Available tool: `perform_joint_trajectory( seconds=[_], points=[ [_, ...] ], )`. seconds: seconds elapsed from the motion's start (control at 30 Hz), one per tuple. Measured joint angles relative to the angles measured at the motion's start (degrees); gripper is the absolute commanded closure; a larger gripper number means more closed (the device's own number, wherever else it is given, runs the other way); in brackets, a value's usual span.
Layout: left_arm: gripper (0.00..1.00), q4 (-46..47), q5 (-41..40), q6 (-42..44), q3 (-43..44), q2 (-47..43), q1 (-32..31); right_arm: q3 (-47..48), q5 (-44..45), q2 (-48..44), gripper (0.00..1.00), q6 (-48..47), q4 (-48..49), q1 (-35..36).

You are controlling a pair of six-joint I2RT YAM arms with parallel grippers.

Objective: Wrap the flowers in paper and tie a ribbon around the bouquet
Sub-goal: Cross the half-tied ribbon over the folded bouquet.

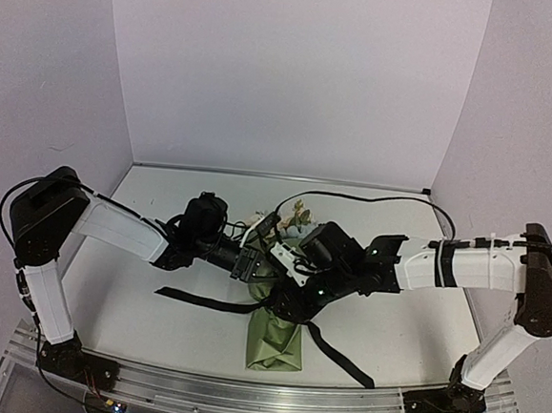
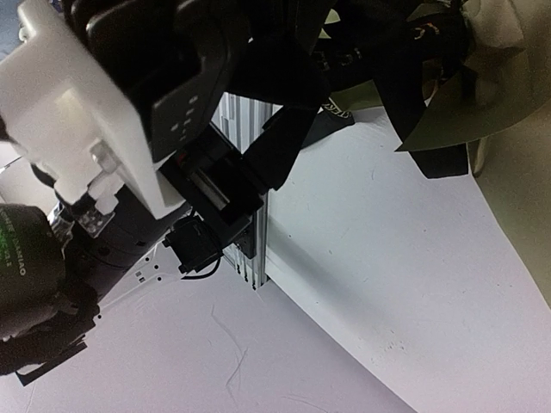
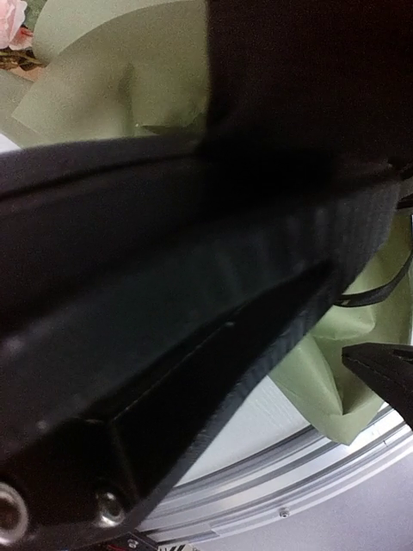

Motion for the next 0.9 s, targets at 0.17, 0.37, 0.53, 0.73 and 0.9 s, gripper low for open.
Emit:
perform_joint_trajectory(
  seconds=[0.17,0.37,0.53,0.73,0.9],
  points=[
    [1.0,0.43,0.84,-2.13,0.0,0.54,0.67,0.78,1.93,1.7,0.57,-0.4,0.21,0.54],
    [1.0,1.94,0.81,-4.22,-0.13,0.55,1.67,0.93,4.01,1.94,0.77,-0.14,0.34,0.82],
    [1.0,4.43,0.16,-5.88,-0.91,0.55,3.24,0.92,4.06,2.08,0.94,0.74,-0.09,1.32],
    [1.0,4.68,-2.26,-6.09,-3.06,0.29,4.15,0.7,5.12,1.64,0.99,2.34,-1.15,1.47],
    [1.0,4.67,-4.42,-6.2,-7.03,-2.32,5.06,-1.14,5.74,-1.87,1.0,4.26,-2.28,1.48]
  ],
)
